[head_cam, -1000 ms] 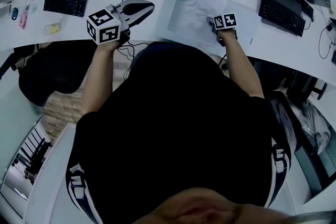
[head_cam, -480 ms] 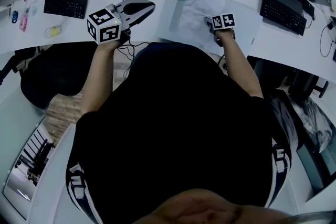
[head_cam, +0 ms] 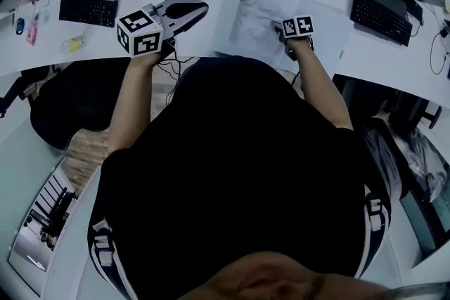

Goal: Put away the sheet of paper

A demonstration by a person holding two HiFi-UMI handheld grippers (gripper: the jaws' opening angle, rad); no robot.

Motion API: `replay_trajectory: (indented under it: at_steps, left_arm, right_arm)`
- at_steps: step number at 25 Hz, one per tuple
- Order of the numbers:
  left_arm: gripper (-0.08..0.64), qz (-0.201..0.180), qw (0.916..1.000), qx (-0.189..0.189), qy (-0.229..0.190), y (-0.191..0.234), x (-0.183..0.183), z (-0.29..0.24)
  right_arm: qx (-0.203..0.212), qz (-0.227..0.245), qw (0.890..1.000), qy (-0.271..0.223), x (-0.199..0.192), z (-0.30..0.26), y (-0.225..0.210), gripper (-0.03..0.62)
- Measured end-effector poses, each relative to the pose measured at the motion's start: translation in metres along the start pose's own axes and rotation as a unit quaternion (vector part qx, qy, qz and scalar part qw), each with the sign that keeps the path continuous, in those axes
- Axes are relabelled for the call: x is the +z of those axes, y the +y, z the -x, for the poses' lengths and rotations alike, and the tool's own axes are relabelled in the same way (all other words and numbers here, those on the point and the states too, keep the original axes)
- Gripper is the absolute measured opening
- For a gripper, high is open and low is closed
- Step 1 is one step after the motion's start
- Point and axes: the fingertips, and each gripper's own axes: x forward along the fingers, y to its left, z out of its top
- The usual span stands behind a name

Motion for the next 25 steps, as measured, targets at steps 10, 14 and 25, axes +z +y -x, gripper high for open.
replay_trajectory:
  at_steps: [10, 14, 25]
  left_arm:
    - [0.021, -0.001, 0.9999, -0.009, 0.006, 0.005, 0.003, -0.002]
    - [0.021, 0.001, 0.9999, -0.011, 0.008, 0.008, 0.003, -0.002]
    - [0.021, 0.004, 0.9998, -0.015, 0.010, 0.008, 0.000, -0.002]
  right_arm:
    - [0.014, -0.007, 1.000, -0.003, 0.008, -0.008, 0.011, 0.015]
    - [0.018, -0.003, 1.000, 0.002, 0.011, -0.013, 0.017, 0.015]
    - [0.023, 0.009, 1.000, 0.008, 0.014, -0.022, 0.028, 0.015]
